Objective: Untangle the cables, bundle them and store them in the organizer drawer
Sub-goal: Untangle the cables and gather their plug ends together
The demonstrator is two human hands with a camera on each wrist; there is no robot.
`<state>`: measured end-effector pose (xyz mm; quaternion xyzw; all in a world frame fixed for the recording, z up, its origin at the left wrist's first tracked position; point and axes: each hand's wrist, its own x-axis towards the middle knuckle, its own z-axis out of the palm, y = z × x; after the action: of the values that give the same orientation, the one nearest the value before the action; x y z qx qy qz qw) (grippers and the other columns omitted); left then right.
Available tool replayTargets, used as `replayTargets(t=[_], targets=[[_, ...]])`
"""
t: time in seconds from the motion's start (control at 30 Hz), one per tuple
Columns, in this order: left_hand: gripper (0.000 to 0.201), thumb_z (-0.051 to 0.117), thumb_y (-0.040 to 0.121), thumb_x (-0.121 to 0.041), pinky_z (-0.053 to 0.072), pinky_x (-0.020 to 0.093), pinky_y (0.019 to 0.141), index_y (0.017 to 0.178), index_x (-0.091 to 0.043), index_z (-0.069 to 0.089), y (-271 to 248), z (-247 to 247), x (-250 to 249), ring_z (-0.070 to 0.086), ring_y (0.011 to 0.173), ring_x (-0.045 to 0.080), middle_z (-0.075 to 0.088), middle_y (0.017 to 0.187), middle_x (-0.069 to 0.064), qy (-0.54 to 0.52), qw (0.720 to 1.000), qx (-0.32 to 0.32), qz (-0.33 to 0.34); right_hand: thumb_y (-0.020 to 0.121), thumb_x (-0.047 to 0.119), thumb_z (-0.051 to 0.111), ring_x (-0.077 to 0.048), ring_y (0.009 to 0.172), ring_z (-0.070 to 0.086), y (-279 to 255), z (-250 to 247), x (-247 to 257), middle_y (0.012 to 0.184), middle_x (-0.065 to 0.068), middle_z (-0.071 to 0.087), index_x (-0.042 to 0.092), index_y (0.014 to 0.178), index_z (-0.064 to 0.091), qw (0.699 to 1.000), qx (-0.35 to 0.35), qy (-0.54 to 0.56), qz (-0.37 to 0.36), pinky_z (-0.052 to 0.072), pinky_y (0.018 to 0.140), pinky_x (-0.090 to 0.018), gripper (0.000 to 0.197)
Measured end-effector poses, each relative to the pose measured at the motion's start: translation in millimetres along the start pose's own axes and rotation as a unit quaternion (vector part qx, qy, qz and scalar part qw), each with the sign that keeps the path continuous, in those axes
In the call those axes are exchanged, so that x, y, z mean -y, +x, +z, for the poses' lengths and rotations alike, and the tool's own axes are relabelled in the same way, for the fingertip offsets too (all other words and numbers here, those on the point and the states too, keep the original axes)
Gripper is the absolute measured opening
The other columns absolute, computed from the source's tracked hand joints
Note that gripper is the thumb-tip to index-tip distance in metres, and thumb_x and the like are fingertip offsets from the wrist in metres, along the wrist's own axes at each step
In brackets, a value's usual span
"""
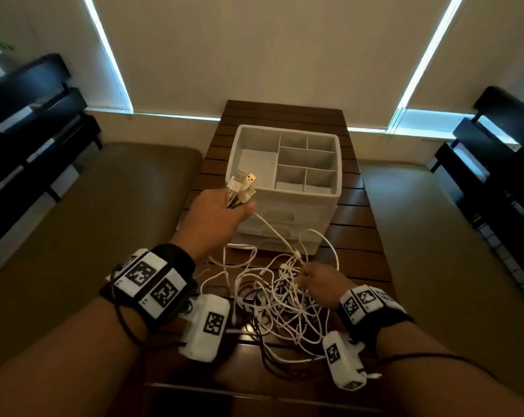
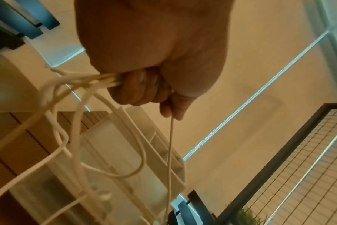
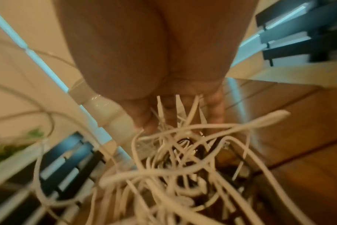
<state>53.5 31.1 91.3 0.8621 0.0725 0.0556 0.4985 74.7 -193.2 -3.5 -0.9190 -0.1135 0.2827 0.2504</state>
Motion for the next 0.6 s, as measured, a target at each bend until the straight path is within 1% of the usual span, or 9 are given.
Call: replayTargets(t=[0.1,0.2,0.27,0.37,0.4,0.43,0.5,0.57,0.6], targets=[[0.022,0.065,0.089,-0.028,0.037,0.028,0.056,0.071,-0.016,0.061,9,-9,14,0.057,0.064,0.020,0.057,0.065,-0.001,0.139,0.990,0.005,-0.018,0.100,0.019,0.043,-0.018,0.054,0.057,1,-9,2,0.070,-0.008,0.060,0.015,0.084,0.053,0.973,-0.099,0.210,-0.002,0.049,0.054,-0.031,0.020],[0.013,0.062,0.089,-0.029,0.042,0.030,0.064,0.094,-0.017,0.065,10,-10,29,0.064,0.082,0.030,0.063,0.081,0.005,0.284,0.957,0.009,-0.056,0.100,0.025,0.045,-0.014,0.050,0.055,-1,-30,18,0.064,-0.005,0.061,0.015,0.084,0.055,0.955,-0.215,0.196,-0.061,0.047,0.049,-0.026,0.022],[0.015,0.059,0.090,-0.029,0.042,0.031,0.066,0.101,-0.021,0.064,7,-6,33,0.062,0.082,0.030,0.063,0.085,0.004,0.310,0.948,0.004,-0.068,0.100,0.026,0.045,-0.007,0.048,0.052,-3,-35,28,0.061,0.000,0.058,0.016,0.083,0.057,0.948,-0.234,0.196,-0.092,0.042,0.048,-0.019,0.023],[0.012,0.057,0.090,-0.028,0.044,0.030,0.065,0.098,-0.023,0.064,7,-5,30,0.057,0.075,0.025,0.058,0.079,-0.001,0.324,0.943,0.013,-0.073,0.100,0.030,0.044,-0.010,0.048,0.044,-5,-39,37,0.058,-0.001,0.051,0.010,0.092,0.064,0.904,-0.205,0.372,-0.058,0.038,0.048,-0.024,0.030],[0.014,0.057,0.089,-0.027,0.045,0.030,0.065,0.098,-0.021,0.066,9,-6,30,0.058,0.074,0.025,0.059,0.079,0.000,0.331,0.940,0.025,-0.076,0.100,0.031,0.044,-0.012,0.051,0.044,-3,-39,35,0.060,-0.001,0.051,0.009,0.093,0.065,0.902,-0.199,0.381,-0.052,0.038,0.050,-0.026,0.030],[0.014,0.058,0.088,-0.026,0.045,0.030,0.064,0.097,-0.020,0.066,10,-9,30,0.058,0.073,0.024,0.060,0.079,0.001,0.333,0.939,0.035,-0.079,0.099,0.031,0.046,-0.014,0.056,0.048,1,-39,31,0.065,-0.002,0.054,0.011,0.092,0.065,0.923,-0.191,0.330,-0.052,0.041,0.054,-0.029,0.028],[0.013,0.060,0.087,-0.027,0.042,0.029,0.063,0.096,-0.020,0.067,10,-13,30,0.057,0.072,0.024,0.059,0.077,0.000,0.329,0.940,0.041,-0.083,0.094,0.026,0.053,-0.020,0.073,0.058,4,-39,23,0.079,-0.004,0.060,0.012,0.085,0.063,0.982,-0.153,0.099,-0.057,0.045,0.066,-0.032,0.019],[0.013,0.060,0.087,-0.027,0.042,0.028,0.063,0.095,-0.020,0.067,9,-16,29,0.058,0.073,0.024,0.058,0.076,0.000,0.333,0.938,0.040,-0.086,0.093,0.024,0.054,-0.021,0.079,0.059,5,-38,18,0.083,-0.003,0.060,0.017,0.078,0.057,0.989,-0.135,-0.041,-0.047,0.043,0.068,-0.030,0.017],[0.014,0.060,0.087,-0.027,0.043,0.029,0.063,0.096,-0.020,0.068,9,-17,30,0.059,0.074,0.024,0.059,0.076,-0.001,0.336,0.937,0.035,-0.088,0.093,0.026,0.053,-0.020,0.077,0.059,5,-38,17,0.082,-0.001,0.061,0.020,0.077,0.056,0.991,-0.128,-0.032,-0.035,0.044,0.068,-0.031,0.018]])
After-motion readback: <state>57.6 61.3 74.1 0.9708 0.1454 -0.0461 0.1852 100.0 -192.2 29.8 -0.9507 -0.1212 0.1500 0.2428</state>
